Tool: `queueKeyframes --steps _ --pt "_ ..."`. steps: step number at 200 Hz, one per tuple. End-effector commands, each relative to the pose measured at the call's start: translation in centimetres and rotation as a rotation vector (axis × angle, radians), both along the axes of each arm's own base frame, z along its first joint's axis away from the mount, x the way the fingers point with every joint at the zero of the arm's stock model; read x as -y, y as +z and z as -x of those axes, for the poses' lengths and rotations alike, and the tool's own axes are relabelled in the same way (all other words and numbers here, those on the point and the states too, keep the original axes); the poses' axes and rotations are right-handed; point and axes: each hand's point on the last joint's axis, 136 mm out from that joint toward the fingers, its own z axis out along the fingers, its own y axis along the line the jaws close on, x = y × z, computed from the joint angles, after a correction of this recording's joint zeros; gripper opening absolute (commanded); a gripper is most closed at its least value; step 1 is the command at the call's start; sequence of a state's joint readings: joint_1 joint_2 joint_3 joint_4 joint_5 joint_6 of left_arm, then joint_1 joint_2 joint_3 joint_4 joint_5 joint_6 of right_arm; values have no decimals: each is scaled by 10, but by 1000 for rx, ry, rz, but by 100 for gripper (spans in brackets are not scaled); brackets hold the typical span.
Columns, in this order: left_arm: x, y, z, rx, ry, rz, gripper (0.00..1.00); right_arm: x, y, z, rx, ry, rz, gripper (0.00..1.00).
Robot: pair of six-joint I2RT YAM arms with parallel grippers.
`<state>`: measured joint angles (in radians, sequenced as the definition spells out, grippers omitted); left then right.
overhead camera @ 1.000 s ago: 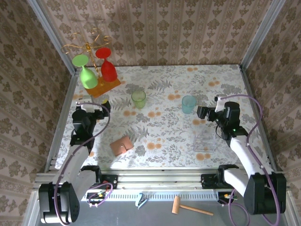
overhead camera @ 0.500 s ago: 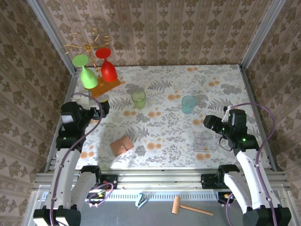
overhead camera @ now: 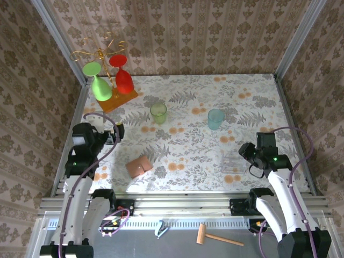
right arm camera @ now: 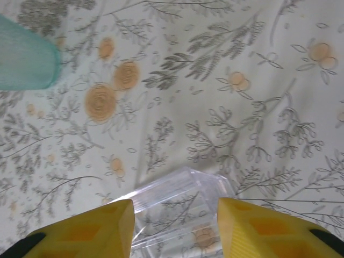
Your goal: Take the credit cards out of the card holder
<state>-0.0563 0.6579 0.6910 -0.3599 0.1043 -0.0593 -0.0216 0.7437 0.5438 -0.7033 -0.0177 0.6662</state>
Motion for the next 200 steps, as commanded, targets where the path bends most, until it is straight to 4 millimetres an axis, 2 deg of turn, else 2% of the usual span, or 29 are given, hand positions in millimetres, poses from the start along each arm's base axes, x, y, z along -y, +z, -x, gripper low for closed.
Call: queueKeyframes --steps 1,24,62,106,200 --pt "-8 1 3 15 36 -15 100 18 -13 14 -56 -113 61 44" --pt "-10 1 3 13 40 -23 100 23 -18 16 -62 -138 80 41" --pt "-11 -1 3 11 45 -20 100 13 -24 8 -33 -98 31 39" --pt "-12 0 3 12 49 -22 100 7 -33 10 -39 -90 -1 38" --pt "-11 -1 3 11 50 -7 100 -3 -35 7 -45 -36 -36 33"
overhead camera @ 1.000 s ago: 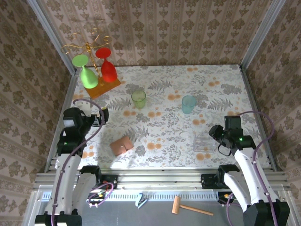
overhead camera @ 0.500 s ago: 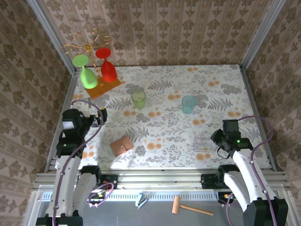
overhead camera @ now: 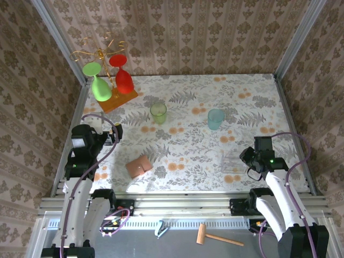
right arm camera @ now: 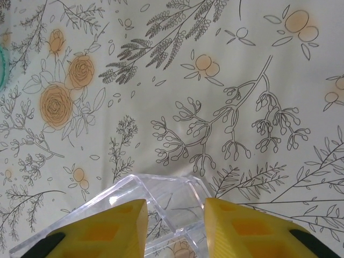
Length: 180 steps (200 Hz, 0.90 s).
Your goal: Take the credit cards out of the card holder
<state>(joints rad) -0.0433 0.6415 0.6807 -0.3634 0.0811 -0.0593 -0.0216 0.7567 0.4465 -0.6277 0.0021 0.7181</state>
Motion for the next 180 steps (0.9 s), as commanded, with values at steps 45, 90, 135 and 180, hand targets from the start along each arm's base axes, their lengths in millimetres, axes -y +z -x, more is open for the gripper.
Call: queueKeyframes --steps 45,90,135,180 --pt "-4 0 0 9 16 1 100 -11 -10 4 -30 21 -54 29" --pt "-4 -2 -1 5 16 6 100 -23 -16 7 -61 41 -105 25" --pt "-4 -3 -2 4 16 15 100 -34 -17 9 -73 68 -98 21" --pt "-4 -3 -4 2 16 23 100 -35 -14 7 -76 94 -38 15"
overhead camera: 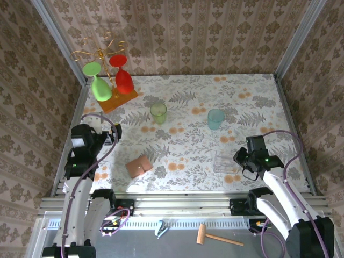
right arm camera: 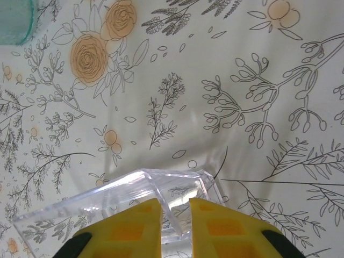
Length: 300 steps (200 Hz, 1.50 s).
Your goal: Take the credit cards out of the card holder
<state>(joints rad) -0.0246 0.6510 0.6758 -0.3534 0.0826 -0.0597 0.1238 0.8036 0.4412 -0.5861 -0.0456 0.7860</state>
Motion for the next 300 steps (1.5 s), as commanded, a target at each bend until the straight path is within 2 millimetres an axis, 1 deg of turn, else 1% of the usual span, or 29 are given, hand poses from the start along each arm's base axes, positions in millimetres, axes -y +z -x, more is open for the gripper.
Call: queueKeyframes --steps 1,51,101,185,222,252,276,300 --pt "0 -1 -2 6 -1 22 100 4 -8 9 -59 -14 42 15" --pt "-1 -2 -2 3 3 27 100 2 -3 5 -58 22 81 11" --pt "-2 -1 -2 7 6 30 100 -1 -1 5 -58 40 89 6" --pt "-2 1 -3 14 1 41 100 -13 15 -4 -24 94 107 2" --pt "-2 1 -2 15 2 44 100 -26 23 -12 -7 143 118 2" --pt "-1 1 -3 17 -3 51 100 -40 32 -24 12 181 135 2" --pt "-1 2 -3 17 -3 52 100 -55 41 -38 35 212 138 2" --pt "-1 1 -3 18 -3 55 100 -74 50 -57 62 242 142 2"
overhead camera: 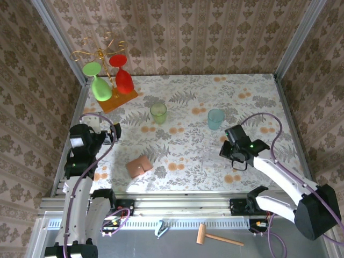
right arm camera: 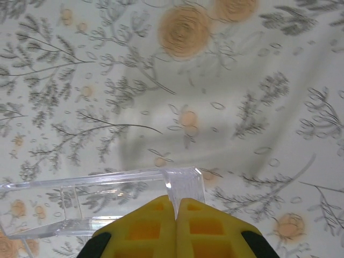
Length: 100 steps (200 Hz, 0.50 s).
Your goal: Take the credit cards out of the card holder
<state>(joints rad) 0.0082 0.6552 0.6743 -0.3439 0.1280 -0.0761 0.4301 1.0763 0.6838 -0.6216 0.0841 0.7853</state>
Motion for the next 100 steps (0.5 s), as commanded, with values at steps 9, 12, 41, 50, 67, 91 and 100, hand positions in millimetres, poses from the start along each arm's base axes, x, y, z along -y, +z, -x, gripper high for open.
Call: queueKeyframes --steps 9,12,41,50,67,91,100 --pt "0 1 -2 15 3 24 100 -24 27 -38 104 17 4 2" --pt "0 1 -1 15 1 24 100 -26 27 -40 103 24 8 2" --pt "1 1 -2 17 -3 27 100 -56 38 -73 138 60 19 2" --pt "1 1 -2 17 -4 29 100 -66 40 -81 146 72 15 2" --pt "1 0 -2 16 -2 31 100 -85 35 -99 138 91 17 2" --pt "0 0 -3 16 0 37 100 -108 33 -124 138 115 18 2" --pt "0 0 -3 15 1 38 100 -115 32 -133 137 118 13 1"
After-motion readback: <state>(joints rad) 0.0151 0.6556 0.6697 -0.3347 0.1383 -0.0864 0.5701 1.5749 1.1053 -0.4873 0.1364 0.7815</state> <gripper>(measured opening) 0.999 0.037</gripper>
